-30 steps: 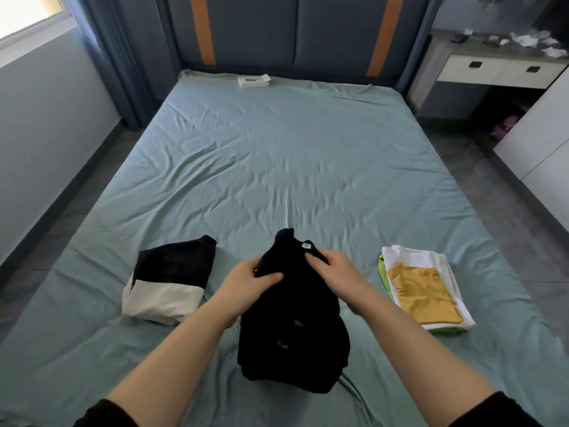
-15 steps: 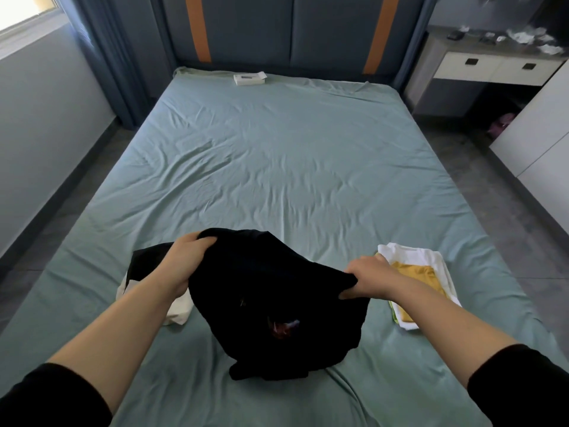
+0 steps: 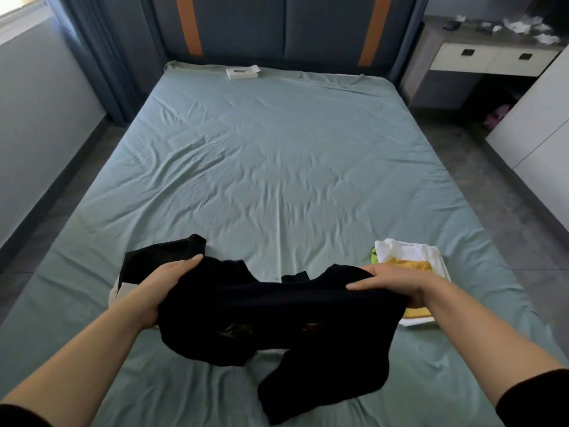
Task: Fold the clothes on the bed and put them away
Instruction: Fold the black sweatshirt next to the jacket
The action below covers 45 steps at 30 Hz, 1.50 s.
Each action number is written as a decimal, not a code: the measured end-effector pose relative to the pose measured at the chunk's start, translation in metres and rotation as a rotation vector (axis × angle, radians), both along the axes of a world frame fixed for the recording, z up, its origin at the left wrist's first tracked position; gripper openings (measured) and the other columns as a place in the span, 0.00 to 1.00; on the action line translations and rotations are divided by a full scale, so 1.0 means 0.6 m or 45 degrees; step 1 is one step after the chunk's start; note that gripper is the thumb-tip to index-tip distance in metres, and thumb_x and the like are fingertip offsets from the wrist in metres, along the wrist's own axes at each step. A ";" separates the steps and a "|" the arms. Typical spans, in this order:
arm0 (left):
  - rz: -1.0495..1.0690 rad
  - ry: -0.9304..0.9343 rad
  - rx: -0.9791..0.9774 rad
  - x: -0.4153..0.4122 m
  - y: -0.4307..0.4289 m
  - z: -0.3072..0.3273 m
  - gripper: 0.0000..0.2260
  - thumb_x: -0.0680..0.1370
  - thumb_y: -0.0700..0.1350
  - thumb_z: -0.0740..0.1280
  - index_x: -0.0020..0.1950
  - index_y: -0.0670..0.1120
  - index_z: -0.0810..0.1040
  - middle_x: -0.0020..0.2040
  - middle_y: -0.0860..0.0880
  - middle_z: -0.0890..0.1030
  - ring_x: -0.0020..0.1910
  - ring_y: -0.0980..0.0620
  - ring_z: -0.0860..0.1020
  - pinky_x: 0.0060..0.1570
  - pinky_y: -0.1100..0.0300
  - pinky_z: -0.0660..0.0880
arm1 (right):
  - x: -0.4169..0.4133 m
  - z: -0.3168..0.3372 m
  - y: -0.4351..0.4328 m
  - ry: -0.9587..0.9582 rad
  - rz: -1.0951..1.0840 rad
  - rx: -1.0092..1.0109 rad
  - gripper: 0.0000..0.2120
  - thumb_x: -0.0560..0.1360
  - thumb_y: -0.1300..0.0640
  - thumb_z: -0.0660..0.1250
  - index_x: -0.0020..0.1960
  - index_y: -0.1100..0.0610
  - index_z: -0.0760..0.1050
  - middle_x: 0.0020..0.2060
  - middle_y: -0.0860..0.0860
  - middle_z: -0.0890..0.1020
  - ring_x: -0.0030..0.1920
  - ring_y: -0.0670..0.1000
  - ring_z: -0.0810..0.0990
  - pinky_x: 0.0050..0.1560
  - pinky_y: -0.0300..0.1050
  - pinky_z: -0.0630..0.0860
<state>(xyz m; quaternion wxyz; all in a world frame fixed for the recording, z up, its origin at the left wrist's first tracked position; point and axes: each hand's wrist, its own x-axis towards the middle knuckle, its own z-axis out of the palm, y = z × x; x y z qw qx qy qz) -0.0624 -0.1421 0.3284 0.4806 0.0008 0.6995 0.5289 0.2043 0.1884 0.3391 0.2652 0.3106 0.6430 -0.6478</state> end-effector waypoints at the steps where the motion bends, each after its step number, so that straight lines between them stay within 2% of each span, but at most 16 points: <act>1: -0.038 0.055 -0.006 0.003 0.004 -0.004 0.15 0.72 0.56 0.72 0.47 0.45 0.85 0.46 0.42 0.85 0.44 0.45 0.85 0.40 0.56 0.81 | -0.002 0.001 0.006 -0.012 -0.005 0.006 0.21 0.68 0.44 0.76 0.54 0.57 0.81 0.52 0.56 0.84 0.52 0.55 0.83 0.55 0.47 0.78; 3: -0.028 0.248 -0.040 0.000 0.013 -0.018 0.13 0.75 0.54 0.70 0.45 0.45 0.84 0.43 0.43 0.85 0.41 0.46 0.85 0.40 0.56 0.80 | -0.010 -0.007 0.015 -0.010 -0.140 0.075 0.19 0.69 0.41 0.73 0.46 0.57 0.80 0.41 0.54 0.81 0.42 0.51 0.79 0.43 0.40 0.74; 7: -0.012 0.461 -0.158 -0.031 0.041 -0.072 0.11 0.77 0.50 0.69 0.42 0.43 0.84 0.37 0.44 0.83 0.34 0.50 0.81 0.36 0.58 0.77 | -0.033 -0.063 0.045 -0.007 -0.318 0.455 0.18 0.78 0.48 0.66 0.51 0.65 0.77 0.39 0.54 0.74 0.42 0.51 0.72 0.46 0.46 0.66; 12: -0.063 0.520 -0.372 -0.082 0.111 -0.172 0.07 0.77 0.45 0.70 0.40 0.45 0.83 0.35 0.46 0.82 0.36 0.48 0.80 0.42 0.53 0.77 | -0.083 -0.162 0.080 -0.137 -0.259 0.747 0.17 0.79 0.50 0.60 0.33 0.53 0.68 0.29 0.47 0.71 0.32 0.47 0.69 0.34 0.42 0.63; 16: -0.150 0.568 -0.610 -0.134 0.177 -0.264 0.09 0.76 0.49 0.70 0.39 0.47 0.83 0.38 0.45 0.84 0.41 0.43 0.81 0.49 0.48 0.79 | -0.140 -0.262 0.128 -0.215 -0.174 0.946 0.18 0.79 0.49 0.57 0.32 0.52 0.70 0.36 0.51 0.75 0.39 0.53 0.75 0.38 0.45 0.68; 19: -0.312 0.680 -0.862 -0.178 0.221 -0.340 0.12 0.75 0.51 0.68 0.35 0.46 0.80 0.34 0.49 0.80 0.37 0.48 0.78 0.39 0.56 0.74 | -0.190 -0.336 0.165 -0.286 -0.059 1.187 0.19 0.79 0.49 0.56 0.30 0.51 0.67 0.43 0.55 0.73 0.45 0.58 0.76 0.46 0.48 0.73; 21: -0.227 0.673 -0.815 -0.200 0.254 -0.402 0.14 0.77 0.46 0.68 0.34 0.42 0.76 0.30 0.47 0.75 0.32 0.48 0.75 0.33 0.58 0.69 | -0.221 -0.391 0.187 -0.314 -0.093 1.253 0.17 0.78 0.50 0.57 0.31 0.53 0.67 0.39 0.53 0.76 0.42 0.59 0.77 0.41 0.46 0.72; 23: 0.092 0.419 -0.622 -0.209 0.290 -0.468 0.08 0.80 0.41 0.63 0.44 0.37 0.76 0.36 0.45 0.76 0.31 0.47 0.76 0.29 0.58 0.75 | -0.251 -0.450 0.199 -0.333 -0.186 1.191 0.15 0.78 0.52 0.57 0.35 0.55 0.71 0.36 0.54 0.80 0.39 0.58 0.79 0.40 0.46 0.73; 26: 0.475 0.124 -0.411 -0.202 0.328 -0.553 0.08 0.83 0.40 0.57 0.60 0.41 0.71 0.50 0.44 0.76 0.42 0.47 0.80 0.39 0.57 0.79 | -0.276 -0.544 0.200 -0.263 -0.464 0.936 0.15 0.80 0.57 0.54 0.47 0.62 0.77 0.40 0.58 0.84 0.42 0.59 0.82 0.45 0.47 0.77; 30: 0.495 0.316 -0.468 -0.217 0.341 -0.635 0.12 0.82 0.40 0.57 0.59 0.35 0.74 0.55 0.40 0.81 0.53 0.47 0.81 0.59 0.49 0.76 | -0.288 -0.621 0.199 -0.222 -0.393 1.006 0.16 0.82 0.56 0.52 0.41 0.59 0.72 0.39 0.55 0.76 0.44 0.56 0.74 0.42 0.45 0.64; 32: 0.503 0.405 -0.476 -0.241 0.357 -0.645 0.11 0.82 0.40 0.57 0.57 0.35 0.76 0.53 0.39 0.82 0.53 0.46 0.82 0.57 0.49 0.77 | -0.311 -0.630 0.220 -0.142 -0.431 1.043 0.16 0.82 0.57 0.52 0.40 0.60 0.72 0.38 0.57 0.77 0.45 0.58 0.75 0.42 0.46 0.64; 35: 0.458 0.540 -0.358 -0.303 0.408 -0.631 0.09 0.82 0.38 0.57 0.53 0.39 0.77 0.52 0.38 0.82 0.48 0.45 0.82 0.44 0.56 0.74 | -0.381 -0.619 0.278 -0.054 -0.546 1.138 0.16 0.82 0.58 0.53 0.50 0.68 0.75 0.51 0.67 0.79 0.53 0.63 0.77 0.48 0.49 0.69; 38: 0.305 0.766 -0.332 -0.378 0.465 -0.609 0.11 0.82 0.40 0.58 0.59 0.36 0.76 0.57 0.36 0.80 0.55 0.44 0.80 0.49 0.56 0.73 | -0.463 -0.597 0.329 0.045 -0.655 1.163 0.16 0.82 0.58 0.52 0.57 0.68 0.74 0.57 0.66 0.78 0.57 0.62 0.76 0.51 0.48 0.69; 39: 0.205 0.841 -0.338 -0.393 0.480 -0.604 0.13 0.81 0.41 0.59 0.63 0.38 0.74 0.61 0.37 0.78 0.59 0.43 0.78 0.56 0.54 0.73 | -0.485 -0.595 0.335 0.077 -0.643 1.129 0.17 0.82 0.57 0.52 0.64 0.65 0.72 0.62 0.63 0.76 0.62 0.61 0.74 0.57 0.47 0.69; 41: -0.091 0.956 -0.387 -0.384 0.494 -0.602 0.23 0.81 0.43 0.61 0.75 0.44 0.62 0.74 0.40 0.65 0.72 0.43 0.65 0.71 0.52 0.61 | -0.506 -0.604 0.310 0.081 -0.457 1.094 0.24 0.82 0.55 0.52 0.77 0.56 0.55 0.73 0.58 0.66 0.72 0.58 0.65 0.72 0.50 0.61; 45: -0.641 1.104 -0.753 -0.235 0.452 -0.647 0.41 0.74 0.66 0.60 0.75 0.63 0.33 0.77 0.48 0.32 0.77 0.41 0.35 0.70 0.35 0.38 | -0.461 -0.657 0.147 -0.110 0.213 1.345 0.34 0.79 0.37 0.48 0.77 0.44 0.33 0.78 0.55 0.40 0.77 0.59 0.39 0.74 0.60 0.38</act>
